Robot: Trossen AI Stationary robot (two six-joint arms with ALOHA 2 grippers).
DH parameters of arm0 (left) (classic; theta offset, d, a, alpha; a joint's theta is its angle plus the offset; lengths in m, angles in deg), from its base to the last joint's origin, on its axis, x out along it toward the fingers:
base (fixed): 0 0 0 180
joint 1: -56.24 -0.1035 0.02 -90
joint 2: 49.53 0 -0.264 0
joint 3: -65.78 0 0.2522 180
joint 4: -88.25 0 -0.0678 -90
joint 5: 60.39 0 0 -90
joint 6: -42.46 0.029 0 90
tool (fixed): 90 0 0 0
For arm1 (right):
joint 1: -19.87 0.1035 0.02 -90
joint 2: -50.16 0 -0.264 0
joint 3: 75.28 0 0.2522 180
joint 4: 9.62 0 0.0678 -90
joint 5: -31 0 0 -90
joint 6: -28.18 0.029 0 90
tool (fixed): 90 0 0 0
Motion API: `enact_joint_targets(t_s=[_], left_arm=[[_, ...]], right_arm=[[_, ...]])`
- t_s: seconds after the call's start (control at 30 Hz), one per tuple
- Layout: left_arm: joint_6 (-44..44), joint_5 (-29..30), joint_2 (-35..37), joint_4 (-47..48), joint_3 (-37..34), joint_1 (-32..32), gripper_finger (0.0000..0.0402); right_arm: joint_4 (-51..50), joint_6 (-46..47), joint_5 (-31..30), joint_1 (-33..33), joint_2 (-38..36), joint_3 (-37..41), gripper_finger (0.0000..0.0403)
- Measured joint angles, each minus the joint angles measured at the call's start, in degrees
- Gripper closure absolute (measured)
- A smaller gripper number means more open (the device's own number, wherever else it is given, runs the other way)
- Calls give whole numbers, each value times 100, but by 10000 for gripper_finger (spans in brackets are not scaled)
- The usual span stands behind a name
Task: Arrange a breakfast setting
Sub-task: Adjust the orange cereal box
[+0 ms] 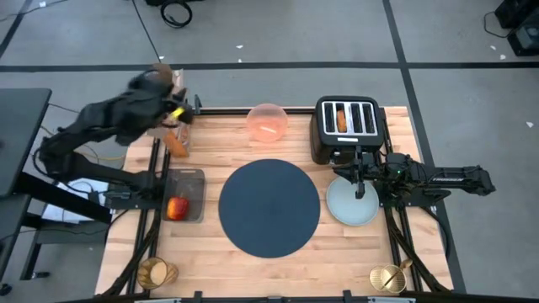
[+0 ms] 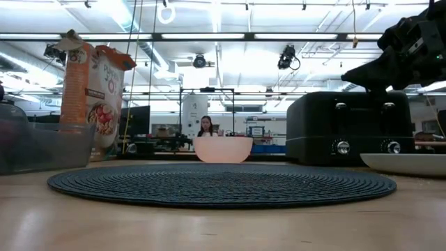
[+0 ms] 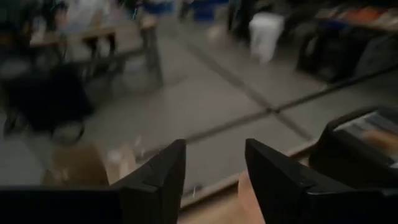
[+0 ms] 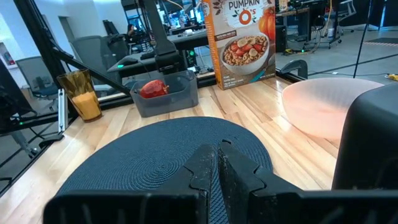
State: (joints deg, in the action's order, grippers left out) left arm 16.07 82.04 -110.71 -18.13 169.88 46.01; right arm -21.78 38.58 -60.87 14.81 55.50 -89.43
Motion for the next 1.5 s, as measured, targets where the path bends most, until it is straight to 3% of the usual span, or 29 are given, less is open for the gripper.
enact_joint_targets(t_s=[0.23, 0.47, 0.6, 0.8, 0.93, 1.07, 1.27, 1.5], left_arm=[[-1062, -1726, -701, 720, 342, -1463, 169], [-1213, -2518, -1627, 2353, 1308, -2989, 159], [-1261, -2856, -1958, 3008, 1299, -3285, 163], [-1346, -3003, -2060, 3016, 1237, -3686, 181], [-1241, -3701, -2062, 3014, 1237, -4277, 195], [-936, -3995, -2086, 3017, 1237, -4673, 203], [-1082, -4260, -2136, 3009, 1237, -4746, 213], [-1123, -4172, -2047, 2962, 1239, -4715, 214]], right_arm=[[-1, 0, -1, 0, 0, 0, 368], [-1, 0, 0, 0, 0, 0, 368], [-1, 0, -1, 0, 0, 0, 368], [1, 0, -2, 0, 0, 0, 368], [-1, 0, -2, 0, 0, 0, 368], [1, 0, -2, 0, 0, 0, 368], [3, 0, -2, 0, 0, 0, 368], [3, 0, -2, 0, 0, 0, 368]])
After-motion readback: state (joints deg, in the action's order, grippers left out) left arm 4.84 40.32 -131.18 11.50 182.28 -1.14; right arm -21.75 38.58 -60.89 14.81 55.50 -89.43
